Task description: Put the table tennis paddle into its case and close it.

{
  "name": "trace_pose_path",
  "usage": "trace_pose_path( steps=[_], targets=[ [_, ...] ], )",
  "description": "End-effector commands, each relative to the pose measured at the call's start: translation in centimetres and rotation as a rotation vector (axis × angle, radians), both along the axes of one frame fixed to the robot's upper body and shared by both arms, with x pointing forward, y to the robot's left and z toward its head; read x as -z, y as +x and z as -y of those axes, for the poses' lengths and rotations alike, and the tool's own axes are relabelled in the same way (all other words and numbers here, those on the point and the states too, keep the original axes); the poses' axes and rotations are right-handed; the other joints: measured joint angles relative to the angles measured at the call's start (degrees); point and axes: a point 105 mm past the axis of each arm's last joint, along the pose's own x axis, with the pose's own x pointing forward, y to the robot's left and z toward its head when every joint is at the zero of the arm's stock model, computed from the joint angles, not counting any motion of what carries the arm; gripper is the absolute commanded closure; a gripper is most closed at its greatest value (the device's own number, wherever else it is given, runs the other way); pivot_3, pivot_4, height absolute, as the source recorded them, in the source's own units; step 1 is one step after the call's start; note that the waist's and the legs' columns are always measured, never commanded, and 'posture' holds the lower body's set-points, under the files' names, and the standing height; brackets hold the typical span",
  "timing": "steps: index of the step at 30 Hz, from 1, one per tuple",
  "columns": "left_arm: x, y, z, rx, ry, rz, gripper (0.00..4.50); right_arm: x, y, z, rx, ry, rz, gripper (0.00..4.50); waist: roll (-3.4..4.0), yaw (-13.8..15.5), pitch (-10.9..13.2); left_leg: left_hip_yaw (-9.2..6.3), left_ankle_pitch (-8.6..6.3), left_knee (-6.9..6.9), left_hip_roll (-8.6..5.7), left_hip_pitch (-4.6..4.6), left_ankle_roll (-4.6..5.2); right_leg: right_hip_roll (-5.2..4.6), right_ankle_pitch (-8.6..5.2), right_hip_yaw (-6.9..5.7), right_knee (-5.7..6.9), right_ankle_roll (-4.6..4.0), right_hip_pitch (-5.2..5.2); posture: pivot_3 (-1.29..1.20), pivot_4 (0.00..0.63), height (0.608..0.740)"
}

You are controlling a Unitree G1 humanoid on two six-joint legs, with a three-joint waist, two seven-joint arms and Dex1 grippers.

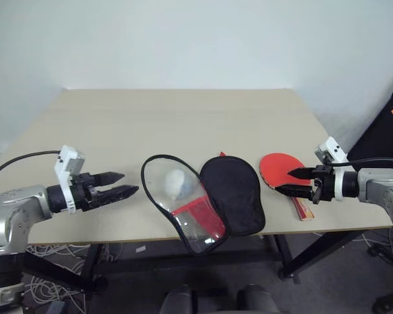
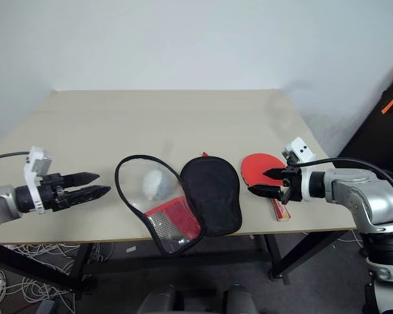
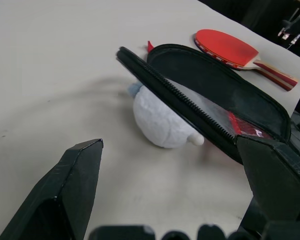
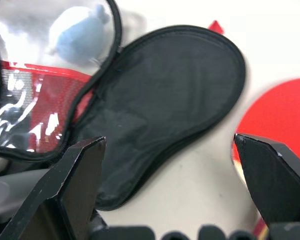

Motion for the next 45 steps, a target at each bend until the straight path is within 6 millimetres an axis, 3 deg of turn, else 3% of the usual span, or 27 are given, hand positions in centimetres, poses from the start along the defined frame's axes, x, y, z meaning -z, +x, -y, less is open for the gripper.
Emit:
trace_pose_path(
  steps=[1, 12, 21, 29, 39, 42, 45],
  targets=[
    [-1.4, 0.7, 1.2, 0.030, 0.019, 0.085, 0.00, 0.2, 0.6, 2.0, 0.150, -0.066, -0.008, 0.06, 0.00, 0.0, 0.0, 0.01, 0.00, 0.00, 0.00, 0.00, 0.00, 0.00, 0.00, 0.00, 0.00, 0.00, -0.01, 0.00, 0.000, 0.740],
    [-1.3, 2.4, 2.5, 0.076, 0.022, 0.104, 0.00, 5.1, 0.3, 4.0, 0.520, -0.097, -0.155, 0.06, 0.00, -0.1, 0.0, 0.01, 0.08, 0.01, -0.01, 0.00, 0.13, 0.04, 0.01, 0.03, 0.04, 0.00, 0.01, 0.00, 0.000, 0.740],
    [-1.7, 2.9, 2.7, 0.078, 0.022, 0.118, 0.00, 7.0, 2.3, 4.5, 0.681, -0.106, -0.111, 0.06, 0.00, -0.1, 0.0, 0.00, 0.08, 0.01, -0.01, 0.01, 0.14, 0.06, 0.02, 0.06, 0.03, 0.02, 0.04, 0.00, 0.000, 0.740],
    [-1.5, 2.8, 2.4, 0.053, 0.023, 0.118, 0.00, 7.9, 2.9, 4.2, 0.718, -0.135, -0.082, 0.06, -0.04, -0.1, 0.0, -0.02, 0.08, 0.03, -0.02, 0.02, 0.14, 0.06, 0.02, 0.07, 0.03, 0.02, 0.07, 0.00, 0.000, 0.740],
    [-1.1, 2.6, 2.6, 0.037, 0.027, 0.109, 0.00, 8.5, 3.2, 3.3, 0.706, -0.146, -0.061, 3.27, -0.05, -0.5, 0.0, -0.02, 0.08, 0.00, 0.03, 0.06, 0.14, 0.10, 0.02, 0.07, 0.05, 0.02, 0.06, 0.00, 0.000, 0.740],
    [-1.1, 2.6, 2.6, 0.036, 0.029, 0.108, 0.00, 8.2, 3.3, 3.1, 0.701, -0.137, -0.052, 3.30, -0.06, -0.5, 0.0, -0.02, 0.08, 0.00, 0.04, 0.06, 0.14, 0.10, 0.02, 0.07, 0.05, 0.01, 0.06, 0.00, 0.000, 0.740],
    [-1.0, 2.5, 2.5, 0.033, 0.032, 0.104, 0.00, 6.7, 4.2, 2.6, 0.697, -0.083, 0.002, 3.30, -0.06, -0.5, 0.0, -0.02, 0.08, 0.00, 0.04, 0.07, 0.13, 0.11, 0.03, 0.07, 0.05, 0.01, 0.06, 0.00, 0.000, 0.740]
  ],
)
